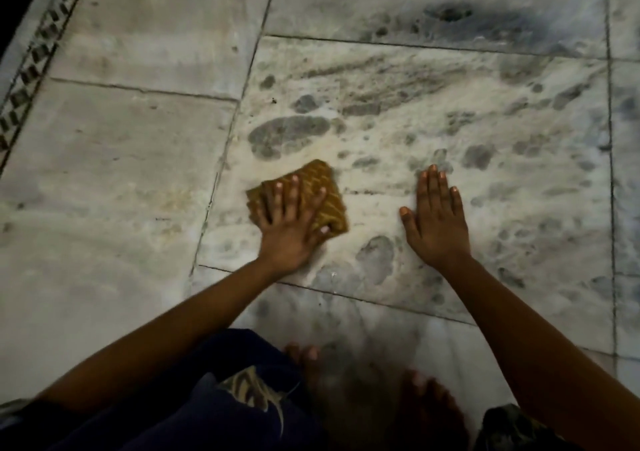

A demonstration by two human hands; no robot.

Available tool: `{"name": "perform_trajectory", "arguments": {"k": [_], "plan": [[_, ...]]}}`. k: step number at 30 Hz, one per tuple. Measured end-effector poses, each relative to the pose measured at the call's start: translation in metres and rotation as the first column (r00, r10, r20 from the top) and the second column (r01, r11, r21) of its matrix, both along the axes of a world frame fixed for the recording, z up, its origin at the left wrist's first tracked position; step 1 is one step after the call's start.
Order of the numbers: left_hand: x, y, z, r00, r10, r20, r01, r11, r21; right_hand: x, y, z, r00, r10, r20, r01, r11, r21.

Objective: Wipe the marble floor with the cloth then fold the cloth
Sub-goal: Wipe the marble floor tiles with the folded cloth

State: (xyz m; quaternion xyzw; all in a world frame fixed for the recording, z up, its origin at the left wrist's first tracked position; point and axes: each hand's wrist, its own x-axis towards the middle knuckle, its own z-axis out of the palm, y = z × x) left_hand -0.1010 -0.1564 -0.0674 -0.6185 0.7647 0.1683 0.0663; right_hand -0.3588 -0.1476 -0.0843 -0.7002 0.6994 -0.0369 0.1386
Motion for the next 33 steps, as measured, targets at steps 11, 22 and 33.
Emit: {"name": "perform_trajectory", "arguments": {"k": [11, 22, 33], "plan": [[0.029, -0.12, 0.003, 0.994, 0.009, -0.108, -0.002, 0.998, 0.065, -0.006, -0.003, 0.005, 0.999, 0.028, 0.028, -0.03, 0.997, 0.068], [0.038, -0.081, 0.003, 0.997, -0.034, -0.073, 0.028, 0.997, -0.078, -0.004, -0.002, -0.001, 1.0, 0.013, 0.009, -0.013, 1.0, 0.006], [0.009, -0.175, 0.009, 0.997, -0.075, 0.006, 0.075, 0.997, -0.011, -0.004, -0.001, 0.002, 1.0, 0.023, -0.001, -0.023, 1.0, -0.007]]}}
